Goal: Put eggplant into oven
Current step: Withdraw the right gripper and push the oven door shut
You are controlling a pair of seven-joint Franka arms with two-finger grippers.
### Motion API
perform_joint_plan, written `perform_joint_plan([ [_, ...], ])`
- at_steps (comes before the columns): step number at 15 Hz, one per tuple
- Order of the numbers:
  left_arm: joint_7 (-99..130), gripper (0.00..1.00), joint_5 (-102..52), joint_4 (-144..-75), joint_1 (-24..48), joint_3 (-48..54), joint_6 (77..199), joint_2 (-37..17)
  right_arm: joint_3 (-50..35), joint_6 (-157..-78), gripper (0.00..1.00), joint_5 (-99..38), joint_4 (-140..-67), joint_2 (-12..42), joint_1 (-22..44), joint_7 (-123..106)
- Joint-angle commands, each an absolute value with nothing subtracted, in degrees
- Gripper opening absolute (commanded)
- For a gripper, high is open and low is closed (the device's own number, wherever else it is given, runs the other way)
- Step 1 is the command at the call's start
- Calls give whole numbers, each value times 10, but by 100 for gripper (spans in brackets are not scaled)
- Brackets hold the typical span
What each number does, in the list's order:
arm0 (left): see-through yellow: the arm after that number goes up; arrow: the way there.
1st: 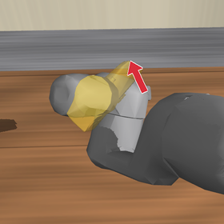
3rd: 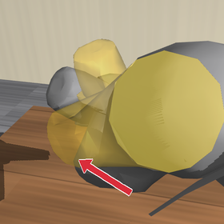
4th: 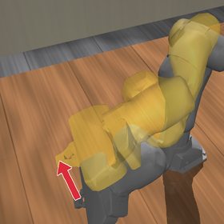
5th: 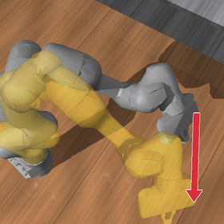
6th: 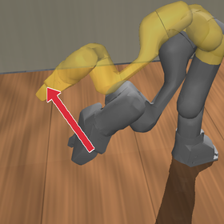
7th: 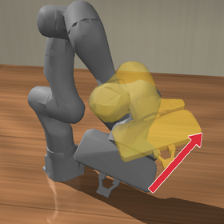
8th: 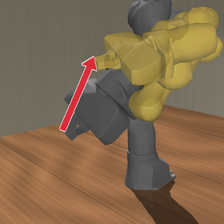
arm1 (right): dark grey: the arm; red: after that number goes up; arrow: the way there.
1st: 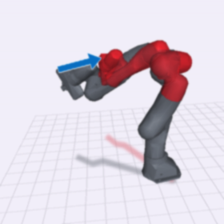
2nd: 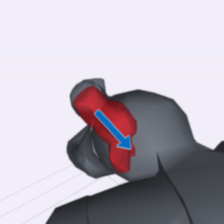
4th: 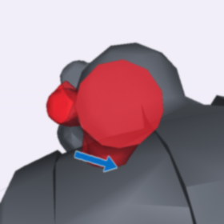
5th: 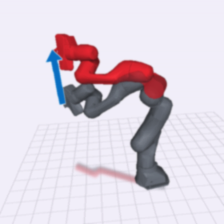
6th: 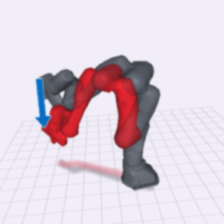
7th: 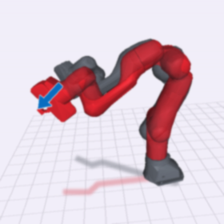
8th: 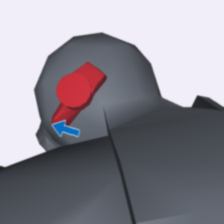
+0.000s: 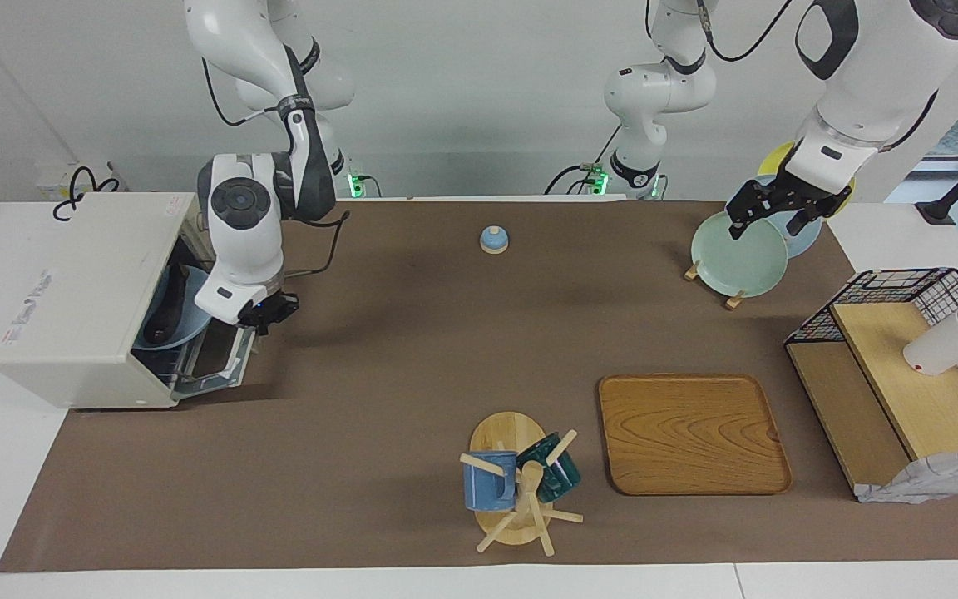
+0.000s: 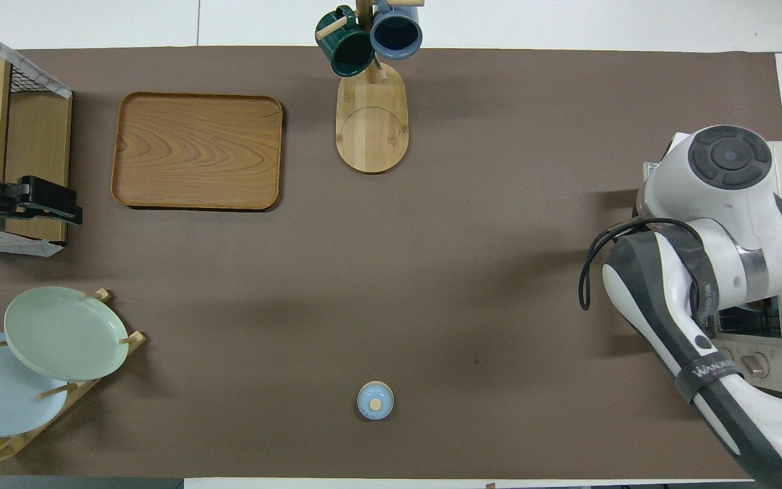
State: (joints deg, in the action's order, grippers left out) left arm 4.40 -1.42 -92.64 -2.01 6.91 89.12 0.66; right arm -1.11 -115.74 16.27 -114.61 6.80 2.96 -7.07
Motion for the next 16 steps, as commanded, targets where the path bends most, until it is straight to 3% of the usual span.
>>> perform_joint_plan([
  [1,41,100,-6,-921,-26,73,886,4,-1,-1151,0,192,-1137,55,-20,-140],
  [11,41,100,-6,-921,-26,73,885,4,0,-1121,0,186,-1131,16,-74,-234],
  [16,41,100,-6,-921,-26,73,886,4,-7,-996,0,115,-1028,6,-66,-227],
])
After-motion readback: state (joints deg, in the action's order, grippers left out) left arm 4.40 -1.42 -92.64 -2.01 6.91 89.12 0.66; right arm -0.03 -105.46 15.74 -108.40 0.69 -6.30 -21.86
